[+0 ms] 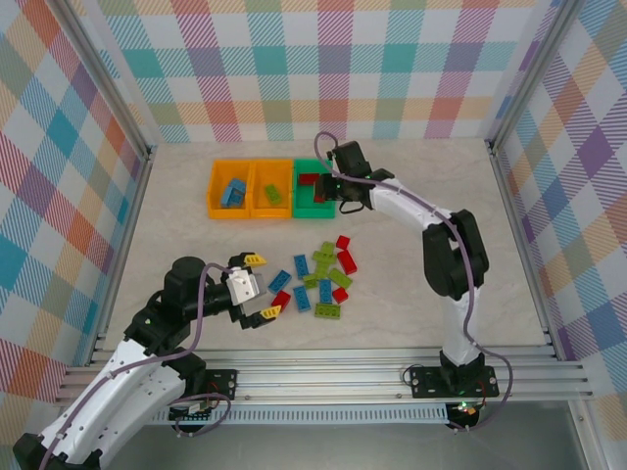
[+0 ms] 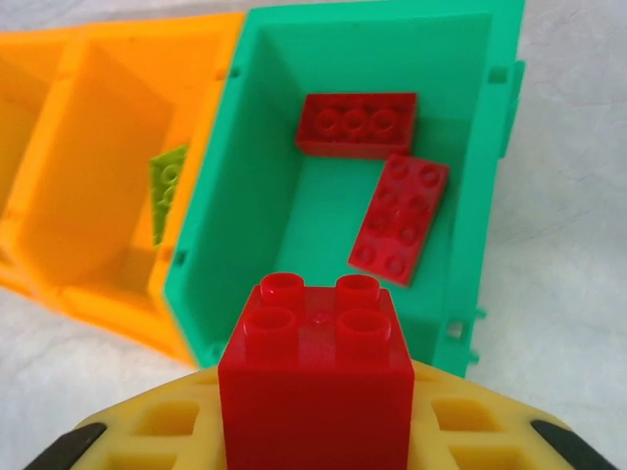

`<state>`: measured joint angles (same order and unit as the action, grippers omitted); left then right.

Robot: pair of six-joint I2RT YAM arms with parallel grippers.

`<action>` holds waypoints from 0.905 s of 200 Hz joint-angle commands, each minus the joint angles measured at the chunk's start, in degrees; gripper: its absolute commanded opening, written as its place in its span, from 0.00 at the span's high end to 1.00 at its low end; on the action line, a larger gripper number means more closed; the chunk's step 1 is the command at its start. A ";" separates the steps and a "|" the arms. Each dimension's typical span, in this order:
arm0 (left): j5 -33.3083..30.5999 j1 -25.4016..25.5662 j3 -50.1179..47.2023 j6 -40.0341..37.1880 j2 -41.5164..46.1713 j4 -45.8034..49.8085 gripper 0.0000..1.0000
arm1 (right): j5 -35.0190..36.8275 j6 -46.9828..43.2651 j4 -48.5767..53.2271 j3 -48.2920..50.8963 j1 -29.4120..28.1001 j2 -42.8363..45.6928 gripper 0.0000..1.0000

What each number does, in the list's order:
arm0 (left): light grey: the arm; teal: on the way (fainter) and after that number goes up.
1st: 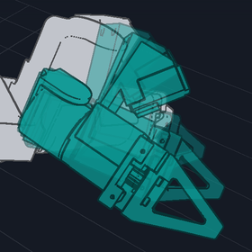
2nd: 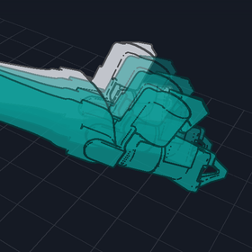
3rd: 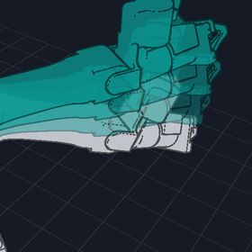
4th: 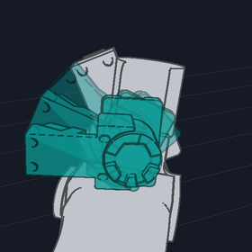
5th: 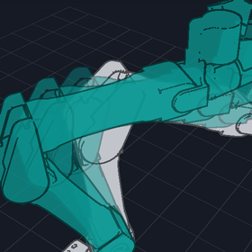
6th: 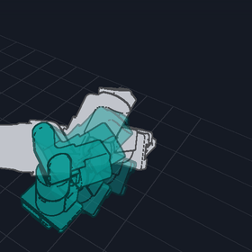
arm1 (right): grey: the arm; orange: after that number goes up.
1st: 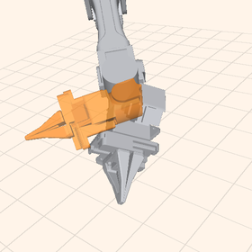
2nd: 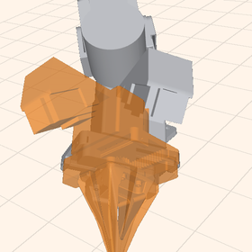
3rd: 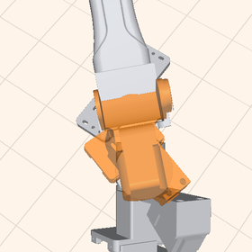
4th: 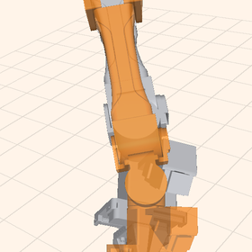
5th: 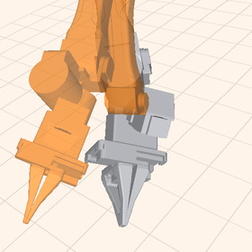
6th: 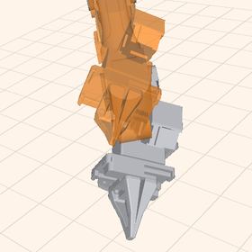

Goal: Sort the legos into containers by color

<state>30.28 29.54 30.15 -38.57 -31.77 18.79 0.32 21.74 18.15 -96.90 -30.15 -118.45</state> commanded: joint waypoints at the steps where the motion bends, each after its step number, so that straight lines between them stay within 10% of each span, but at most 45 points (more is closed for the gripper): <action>1: -0.55 -0.01 -0.69 1.51 -0.28 -2.36 0.00 | 0.76 -2.47 2.63 -6.28 0.63 -2.42 0.62; 69: -9.45 -0.01 1.07 15.19 -5.75 -8.24 0.00 | -0.24 -4.29 9.06 -10.41 0.62 -0.49 0.43; 117: -35.97 -0.01 22.66 52.07 -19.39 15.74 0.10 | -15.15 -4.89 12.20 9.58 0.62 22.12 0.35; 181: -29.40 1.92 24.37 57.22 -41.27 17.81 0.18 | -39.01 5.20 16.73 34.60 -3.06 43.48 0.24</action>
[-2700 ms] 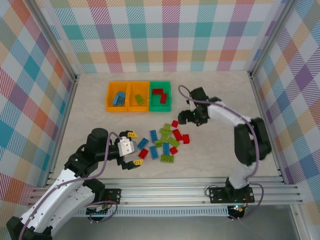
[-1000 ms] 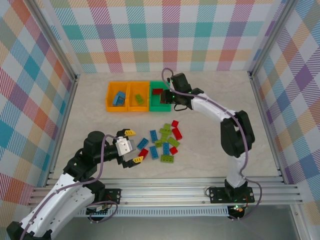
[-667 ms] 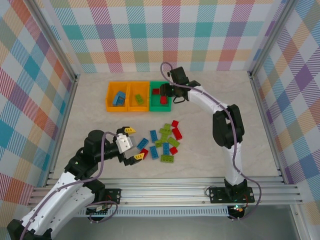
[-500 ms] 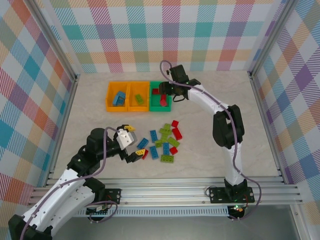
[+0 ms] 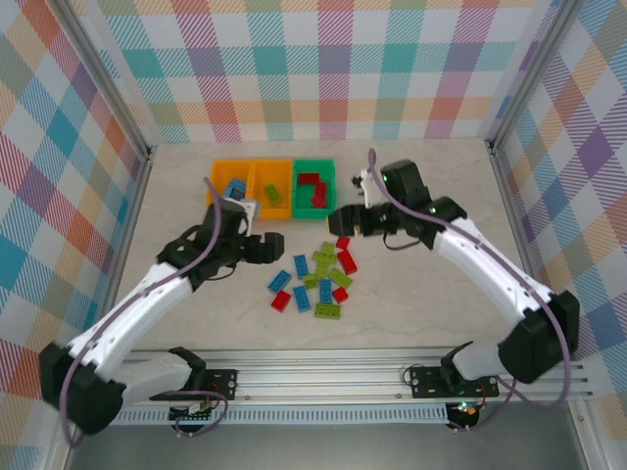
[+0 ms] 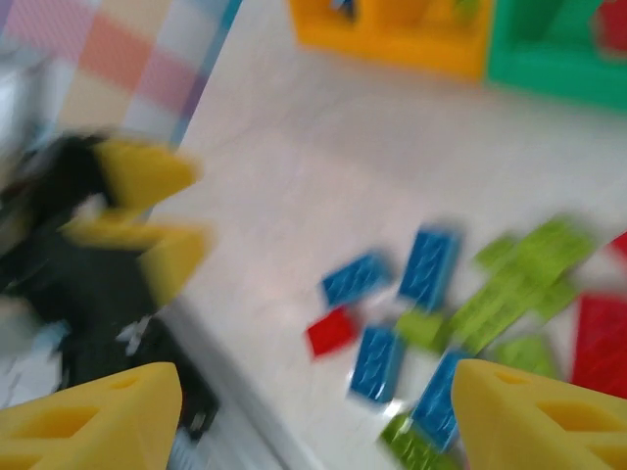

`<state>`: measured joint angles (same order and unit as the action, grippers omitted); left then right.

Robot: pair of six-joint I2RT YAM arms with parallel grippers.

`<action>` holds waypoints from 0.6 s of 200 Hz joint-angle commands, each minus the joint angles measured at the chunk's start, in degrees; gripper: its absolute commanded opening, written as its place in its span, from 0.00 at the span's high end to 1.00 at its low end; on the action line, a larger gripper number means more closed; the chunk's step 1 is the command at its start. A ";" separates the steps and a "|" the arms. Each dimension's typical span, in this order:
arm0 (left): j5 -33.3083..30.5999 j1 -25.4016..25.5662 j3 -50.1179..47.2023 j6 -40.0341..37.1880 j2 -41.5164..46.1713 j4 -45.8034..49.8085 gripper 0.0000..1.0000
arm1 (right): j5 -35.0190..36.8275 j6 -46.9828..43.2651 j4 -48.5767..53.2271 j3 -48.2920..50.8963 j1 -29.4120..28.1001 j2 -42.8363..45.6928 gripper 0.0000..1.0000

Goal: Sort the legos into containers by color

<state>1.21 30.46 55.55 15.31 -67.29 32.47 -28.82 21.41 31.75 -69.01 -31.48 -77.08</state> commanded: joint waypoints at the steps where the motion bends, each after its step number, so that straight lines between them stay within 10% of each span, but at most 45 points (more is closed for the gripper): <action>1: -0.42 1.05 -1.00 3.29 -6.01 4.06 0.19 | -9.78 5.64 3.23 6.88 -1.82 2.28 0.24; 120: 5.41 3.47 1.64 0.06 -28.77 -2.67 0.29 | 1.13 7.42 9.81 7.23 -2.97 4.20 0.18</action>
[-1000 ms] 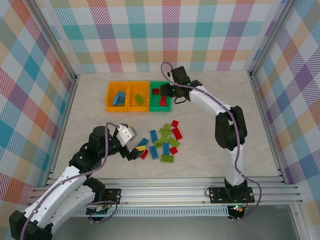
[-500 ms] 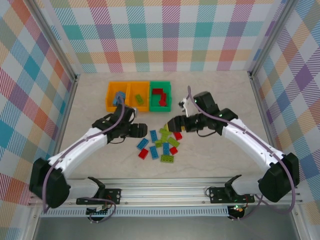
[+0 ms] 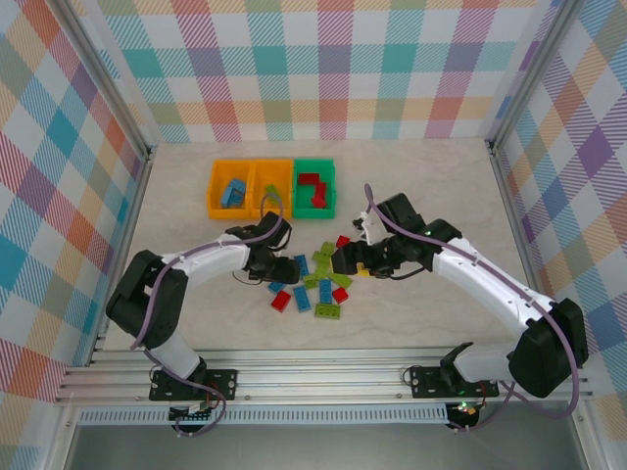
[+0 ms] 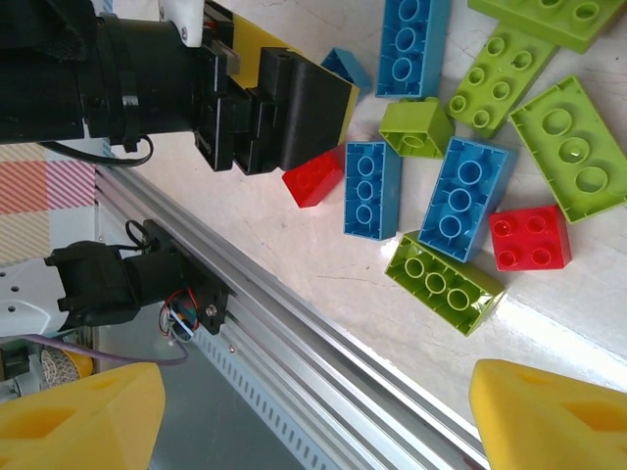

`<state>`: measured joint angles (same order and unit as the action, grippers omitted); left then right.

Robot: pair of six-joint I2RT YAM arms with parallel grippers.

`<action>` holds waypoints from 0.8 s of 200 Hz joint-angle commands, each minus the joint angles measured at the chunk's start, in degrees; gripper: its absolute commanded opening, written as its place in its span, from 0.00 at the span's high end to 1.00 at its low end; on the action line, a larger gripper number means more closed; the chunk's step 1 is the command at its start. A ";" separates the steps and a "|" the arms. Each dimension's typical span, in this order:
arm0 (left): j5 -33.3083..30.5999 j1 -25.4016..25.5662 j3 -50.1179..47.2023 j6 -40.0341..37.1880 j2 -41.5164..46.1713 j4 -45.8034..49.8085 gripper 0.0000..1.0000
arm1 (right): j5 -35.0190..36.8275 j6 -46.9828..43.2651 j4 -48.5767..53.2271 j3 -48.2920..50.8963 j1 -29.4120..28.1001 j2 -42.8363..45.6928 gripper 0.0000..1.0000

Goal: Sort the legos into containers by color

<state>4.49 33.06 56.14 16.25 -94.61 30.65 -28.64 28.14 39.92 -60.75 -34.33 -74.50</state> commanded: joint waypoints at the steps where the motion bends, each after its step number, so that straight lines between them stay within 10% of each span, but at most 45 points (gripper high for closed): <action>1: 2.07 0.91 1.06 -0.88 -1.54 -0.86 0.29 | 1.00 0.69 1.69 -1.03 -0.13 1.67 0.18; 65: -1.55 1.13 1.12 -0.26 -2.60 -0.47 0.65 | 0.97 1.88 1.89 -2.43 -0.10 2.37 0.17; 112: -14.20 -0.13 5.59 -0.63 7.60 1.00 0.67 | 3.62 3.61 -0.01 -2.42 -0.13 5.77 0.16; 160: -18.91 -13.89 19.02 -2.63 2.07 -5.03 0.66 | 8.28 6.44 -2.07 -0.17 -0.12 8.31 0.14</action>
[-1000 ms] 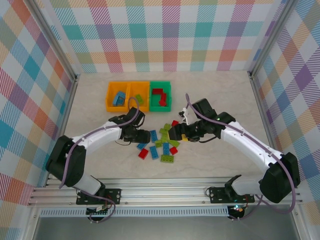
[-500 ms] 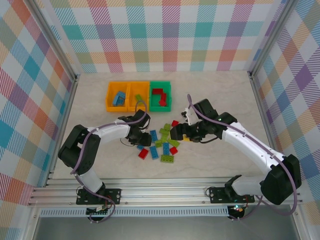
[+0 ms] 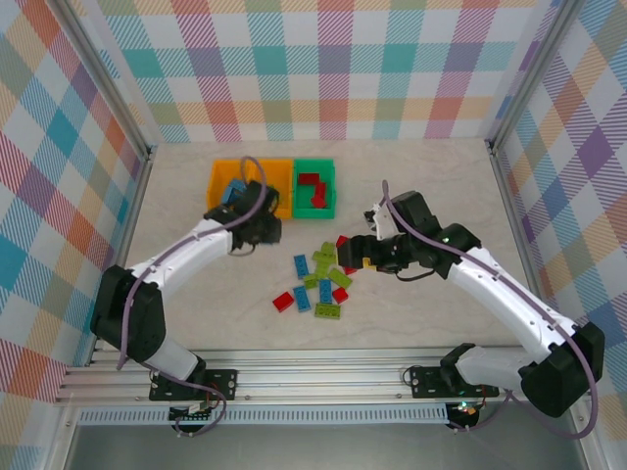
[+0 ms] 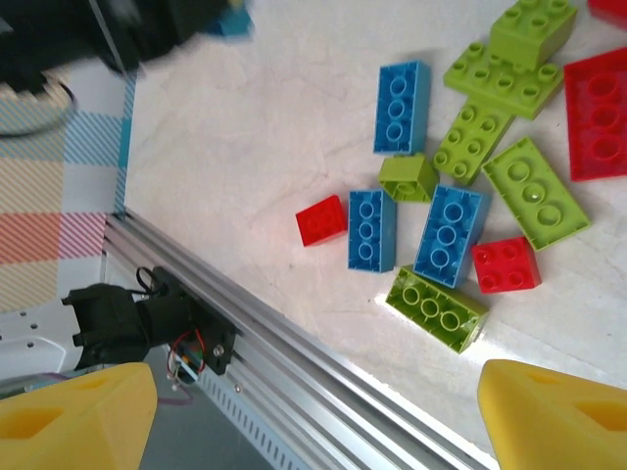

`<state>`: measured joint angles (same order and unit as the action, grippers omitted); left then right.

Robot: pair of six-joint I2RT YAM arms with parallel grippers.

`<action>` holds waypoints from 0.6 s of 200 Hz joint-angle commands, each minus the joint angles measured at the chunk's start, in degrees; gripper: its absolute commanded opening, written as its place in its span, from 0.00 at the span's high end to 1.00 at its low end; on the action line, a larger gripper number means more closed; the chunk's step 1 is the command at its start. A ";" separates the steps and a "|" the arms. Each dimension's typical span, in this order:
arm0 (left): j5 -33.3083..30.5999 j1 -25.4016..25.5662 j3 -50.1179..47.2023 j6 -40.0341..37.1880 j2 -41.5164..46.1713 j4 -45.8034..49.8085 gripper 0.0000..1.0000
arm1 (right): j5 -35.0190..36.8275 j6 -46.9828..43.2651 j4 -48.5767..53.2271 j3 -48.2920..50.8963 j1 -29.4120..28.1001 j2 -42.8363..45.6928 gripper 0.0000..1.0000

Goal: Sort the legos into containers by color

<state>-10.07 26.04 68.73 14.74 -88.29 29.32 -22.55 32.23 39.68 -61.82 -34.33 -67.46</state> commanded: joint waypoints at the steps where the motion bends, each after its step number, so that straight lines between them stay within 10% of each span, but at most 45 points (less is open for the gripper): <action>1: -4.31 -7.10 6.82 -1.17 -4.43 -3.76 0.66 | 2.13 2.38 -1.86 0.95 -0.12 1.28 0.14; 65: 0.03 -17.34 28.34 -2.79 -26.80 -7.88 0.64 | 2.50 3.54 -0.55 1.68 -0.12 4.03 0.13; 94: 2.07 -18.97 32.47 -3.03 -28.96 -5.48 0.36 | 3.38 4.15 -0.37 2.97 -0.10 5.88 0.13; 120: 2.96 -18.92 30.92 -2.01 -25.16 -4.11 0.33 | 3.55 4.48 -1.39 3.54 -0.13 5.56 0.12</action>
<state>-8.97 7.66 98.45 12.32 -118.41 23.66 -19.88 35.64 38.65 -59.44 -34.33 -62.17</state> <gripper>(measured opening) 0.672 0.875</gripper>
